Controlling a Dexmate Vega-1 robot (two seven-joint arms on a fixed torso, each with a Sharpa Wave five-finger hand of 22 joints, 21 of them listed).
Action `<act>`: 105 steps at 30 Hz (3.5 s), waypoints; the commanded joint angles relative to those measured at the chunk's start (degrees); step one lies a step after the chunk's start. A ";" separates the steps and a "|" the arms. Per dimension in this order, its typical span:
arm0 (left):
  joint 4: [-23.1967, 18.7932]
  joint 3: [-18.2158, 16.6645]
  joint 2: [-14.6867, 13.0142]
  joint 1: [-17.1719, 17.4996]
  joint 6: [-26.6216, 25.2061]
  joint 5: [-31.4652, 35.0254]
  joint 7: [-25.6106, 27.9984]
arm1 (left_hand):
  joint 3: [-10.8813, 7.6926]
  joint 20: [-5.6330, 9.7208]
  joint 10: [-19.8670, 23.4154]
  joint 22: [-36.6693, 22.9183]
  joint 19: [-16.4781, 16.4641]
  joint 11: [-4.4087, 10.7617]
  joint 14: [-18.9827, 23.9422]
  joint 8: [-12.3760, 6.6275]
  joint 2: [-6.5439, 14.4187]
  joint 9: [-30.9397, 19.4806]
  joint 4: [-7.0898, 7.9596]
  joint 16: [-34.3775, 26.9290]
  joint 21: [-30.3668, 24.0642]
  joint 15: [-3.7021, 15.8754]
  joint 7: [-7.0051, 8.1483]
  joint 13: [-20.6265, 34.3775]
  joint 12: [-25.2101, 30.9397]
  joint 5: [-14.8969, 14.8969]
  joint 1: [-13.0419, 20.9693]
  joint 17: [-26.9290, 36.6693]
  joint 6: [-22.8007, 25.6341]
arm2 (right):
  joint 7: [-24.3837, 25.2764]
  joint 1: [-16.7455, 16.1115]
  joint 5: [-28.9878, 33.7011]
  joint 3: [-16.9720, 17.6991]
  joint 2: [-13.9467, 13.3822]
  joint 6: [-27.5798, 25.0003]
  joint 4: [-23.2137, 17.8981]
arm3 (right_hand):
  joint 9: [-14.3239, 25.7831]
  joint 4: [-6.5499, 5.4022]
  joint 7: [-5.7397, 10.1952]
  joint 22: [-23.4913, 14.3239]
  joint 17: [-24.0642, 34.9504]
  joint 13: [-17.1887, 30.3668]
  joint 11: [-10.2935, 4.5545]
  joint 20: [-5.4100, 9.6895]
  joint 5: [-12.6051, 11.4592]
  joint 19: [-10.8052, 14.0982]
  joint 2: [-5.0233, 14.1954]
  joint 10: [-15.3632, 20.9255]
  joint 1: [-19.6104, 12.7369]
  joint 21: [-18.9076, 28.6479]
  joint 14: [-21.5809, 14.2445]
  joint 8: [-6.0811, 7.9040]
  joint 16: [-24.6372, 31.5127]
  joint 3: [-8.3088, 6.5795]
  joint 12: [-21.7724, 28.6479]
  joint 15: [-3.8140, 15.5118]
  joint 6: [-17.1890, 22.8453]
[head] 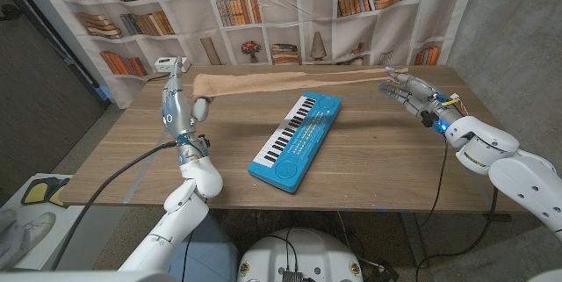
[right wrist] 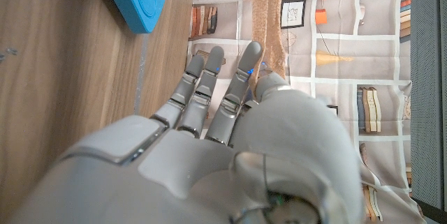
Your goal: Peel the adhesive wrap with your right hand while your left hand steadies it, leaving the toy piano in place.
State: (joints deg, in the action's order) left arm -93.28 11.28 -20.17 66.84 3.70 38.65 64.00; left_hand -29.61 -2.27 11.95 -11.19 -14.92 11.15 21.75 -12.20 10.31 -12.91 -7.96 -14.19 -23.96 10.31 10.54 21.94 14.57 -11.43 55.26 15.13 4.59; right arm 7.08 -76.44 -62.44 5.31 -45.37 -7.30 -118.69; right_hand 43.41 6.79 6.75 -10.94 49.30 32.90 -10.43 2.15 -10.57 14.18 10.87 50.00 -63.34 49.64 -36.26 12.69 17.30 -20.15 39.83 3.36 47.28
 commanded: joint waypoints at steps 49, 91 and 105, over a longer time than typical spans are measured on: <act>1.91 2.46 -5.55 -2.16 -1.82 -2.90 0.00 | 1.64 -0.31 0.14 -0.07 -0.57 -0.15 -0.62 -0.45 -0.52 -0.04 -1.13 -0.54 -0.79 0.86 0.25 1.19 0.12 0.44 3.67 -0.10 0.02 | 2.76 -1.49 2.33 3.16 2.92 1.21 -2.37 | 0.15 0.06 -0.10 0.14 0.99 0.27 0.19 2.52 0.10 -0.22 -0.37 0.28 -0.39 1.10 -1.49 -0.16 -0.28 0.01 0.37 10.33 0.48; 0.73 -1.12 -7.38 0.95 3.64 -4.13 0.00 | 2.14 -2.89 -0.20 -0.02 0.45 -2.72 -0.94 -0.41 -0.34 0.01 -0.78 -0.33 -0.56 -1.73 -1.20 1.70 0.08 0.27 4.44 -0.47 -0.34 | 10.35 -7.31 4.98 7.93 6.48 1.23 -6.64 | 0.18 0.00 -0.10 0.19 1.23 0.01 0.19 2.56 0.13 -0.39 -0.38 0.57 -0.37 1.60 -1.75 -0.24 -0.75 0.07 0.29 10.33 0.45; 1.28 -1.41 -6.57 1.20 4.03 -3.68 0.00 | 2.23 -2.98 -0.03 -0.01 0.56 -2.90 -1.14 -0.41 -0.36 0.03 -0.66 -0.20 -0.56 -2.01 -1.56 1.81 0.19 0.22 4.56 -0.61 -0.28 | 10.95 -8.23 3.49 10.52 7.63 0.23 -5.40 | 0.05 -0.01 0.05 0.20 1.27 0.07 0.19 2.57 0.14 -0.43 -0.41 0.53 -0.35 1.72 -1.81 -0.29 -0.88 0.13 0.29 10.33 0.53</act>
State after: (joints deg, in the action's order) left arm -92.21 10.21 -27.22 67.67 7.59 34.55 64.00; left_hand -27.72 -5.14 11.87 -11.20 -14.32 8.58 20.67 -12.20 10.01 -12.79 -8.76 -14.42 -24.18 8.58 9.31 23.53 14.58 -11.02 59.34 14.35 4.40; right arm 17.53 -83.63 -57.77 13.22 -38.99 -6.28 -125.24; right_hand 43.36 6.79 6.76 -10.68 50.28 32.92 -10.43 2.15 -10.57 14.18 10.87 50.00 -63.33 50.96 -37.39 12.58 16.52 -20.15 39.83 3.66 47.27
